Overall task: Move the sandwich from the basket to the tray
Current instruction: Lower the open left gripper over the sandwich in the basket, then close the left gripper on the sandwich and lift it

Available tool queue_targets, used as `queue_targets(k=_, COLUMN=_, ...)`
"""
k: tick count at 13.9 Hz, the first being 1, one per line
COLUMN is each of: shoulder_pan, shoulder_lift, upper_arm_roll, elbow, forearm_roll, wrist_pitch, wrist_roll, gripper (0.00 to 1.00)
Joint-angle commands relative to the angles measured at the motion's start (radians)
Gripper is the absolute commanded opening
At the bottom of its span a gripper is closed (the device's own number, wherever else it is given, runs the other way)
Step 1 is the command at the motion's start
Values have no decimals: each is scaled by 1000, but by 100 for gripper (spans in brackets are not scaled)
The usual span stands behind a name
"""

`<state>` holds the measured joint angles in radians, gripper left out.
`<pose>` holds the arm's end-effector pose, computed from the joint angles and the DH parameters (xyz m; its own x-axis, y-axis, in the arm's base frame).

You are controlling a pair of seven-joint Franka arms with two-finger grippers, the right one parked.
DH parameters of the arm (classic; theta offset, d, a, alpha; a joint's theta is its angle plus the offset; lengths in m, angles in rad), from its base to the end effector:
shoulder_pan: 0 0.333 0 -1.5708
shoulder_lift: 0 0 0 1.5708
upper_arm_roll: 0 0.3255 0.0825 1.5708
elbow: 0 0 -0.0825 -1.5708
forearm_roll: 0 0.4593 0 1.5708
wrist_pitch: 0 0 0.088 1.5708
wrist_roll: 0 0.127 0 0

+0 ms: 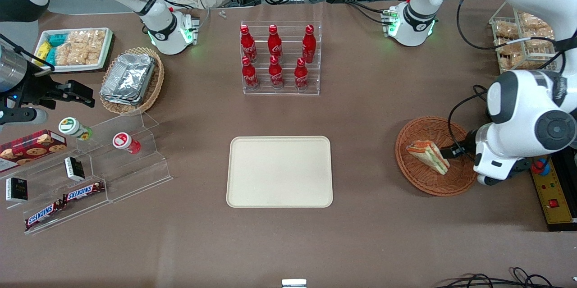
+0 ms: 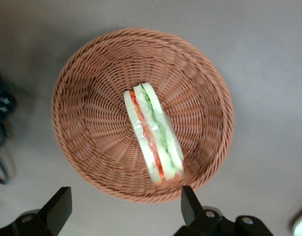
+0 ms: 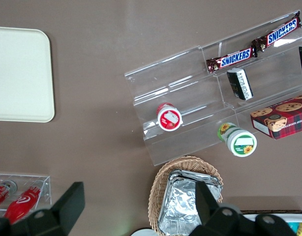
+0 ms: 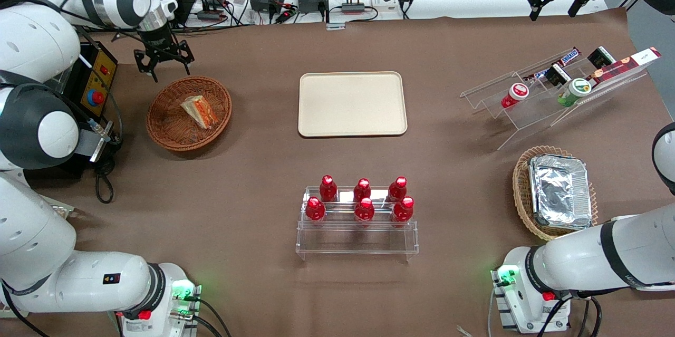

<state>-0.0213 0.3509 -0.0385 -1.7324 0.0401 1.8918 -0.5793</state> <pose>0.6914 -0.0363 0.3157 0.8616 0.4858 -0.1472 0.4716 -0.8733 -0.1223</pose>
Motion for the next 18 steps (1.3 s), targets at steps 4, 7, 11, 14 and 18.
queue_targets(k=4, shoulder_pan=3, shoulder_lift=22, upper_arm_roll=8, elbow=-139, forearm_roll=-17, wrist_pitch=183, wrist_roll=-206, gripper=99)
queue_targets(k=7, shoulder_pan=3, shoulder_lift=45, upper_arm_roll=9, elbow=-142, forearm_roll=-16, wrist_pitch=245, wrist_roll=-283, gripper=99)
queue_targets(k=11, shoulder_pan=4, shoulder_lift=68, upper_arm_roll=9, elbow=-183, forearm_roll=-16, wrist_pitch=352, wrist_roll=-344, gripper=99)
queue_targets(k=14, shoulder_pan=21, shoulder_lift=65, upper_arm_roll=11, elbow=-245, forearm_roll=-12, wrist_pitch=406, wrist_roll=-349, gripper=99)
queue_targets(k=18, shoulder_pan=18, shoulder_lift=68, upper_arm_roll=8, elbow=-251, forearm_roll=-14, wrist_pitch=405, wrist_roll=-356, gripper=88)
